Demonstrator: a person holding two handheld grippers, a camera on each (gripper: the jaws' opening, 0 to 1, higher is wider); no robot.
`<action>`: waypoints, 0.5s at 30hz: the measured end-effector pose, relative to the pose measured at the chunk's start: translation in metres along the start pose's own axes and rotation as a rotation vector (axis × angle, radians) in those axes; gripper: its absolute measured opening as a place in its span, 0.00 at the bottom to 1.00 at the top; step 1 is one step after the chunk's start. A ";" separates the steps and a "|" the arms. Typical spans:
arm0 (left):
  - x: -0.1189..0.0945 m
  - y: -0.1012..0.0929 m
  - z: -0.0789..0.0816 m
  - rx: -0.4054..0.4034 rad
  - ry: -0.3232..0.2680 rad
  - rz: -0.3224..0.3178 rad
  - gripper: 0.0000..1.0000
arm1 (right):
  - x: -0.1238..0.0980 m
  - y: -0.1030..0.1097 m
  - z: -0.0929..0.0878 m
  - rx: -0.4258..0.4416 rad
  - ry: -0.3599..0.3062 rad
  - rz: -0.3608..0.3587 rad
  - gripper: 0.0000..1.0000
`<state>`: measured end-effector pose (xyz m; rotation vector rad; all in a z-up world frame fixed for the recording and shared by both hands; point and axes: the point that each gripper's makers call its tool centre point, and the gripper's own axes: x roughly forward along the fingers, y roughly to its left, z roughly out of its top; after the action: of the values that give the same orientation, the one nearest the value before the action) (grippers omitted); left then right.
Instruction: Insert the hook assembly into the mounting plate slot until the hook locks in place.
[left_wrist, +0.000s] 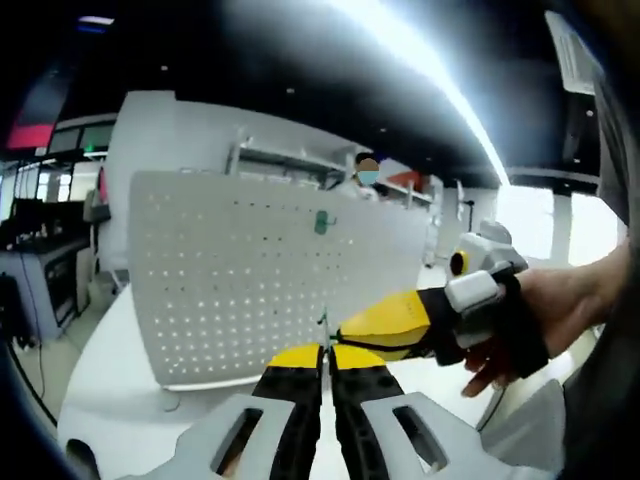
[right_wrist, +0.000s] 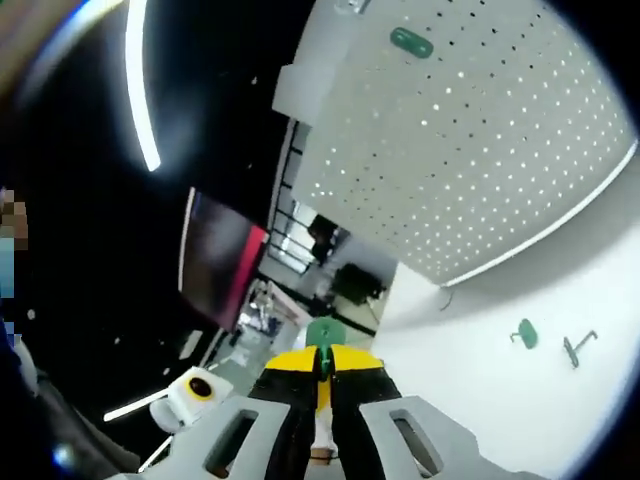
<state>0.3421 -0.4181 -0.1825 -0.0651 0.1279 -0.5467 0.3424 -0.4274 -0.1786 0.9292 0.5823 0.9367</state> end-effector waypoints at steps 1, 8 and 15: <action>0.000 0.000 0.000 0.013 0.001 0.000 0.01 | 0.000 0.000 0.000 0.006 -0.003 0.000 0.01; 0.001 0.000 0.001 0.040 0.002 0.004 0.02 | 0.000 0.000 0.001 0.032 -0.007 -0.004 0.00; 0.002 0.000 -0.007 0.096 0.040 -0.008 0.04 | -0.001 -0.005 -0.002 -0.019 0.009 -0.032 0.00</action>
<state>0.3430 -0.4197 -0.1900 0.0391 0.1407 -0.5615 0.3425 -0.4284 -0.1837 0.8967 0.5935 0.9164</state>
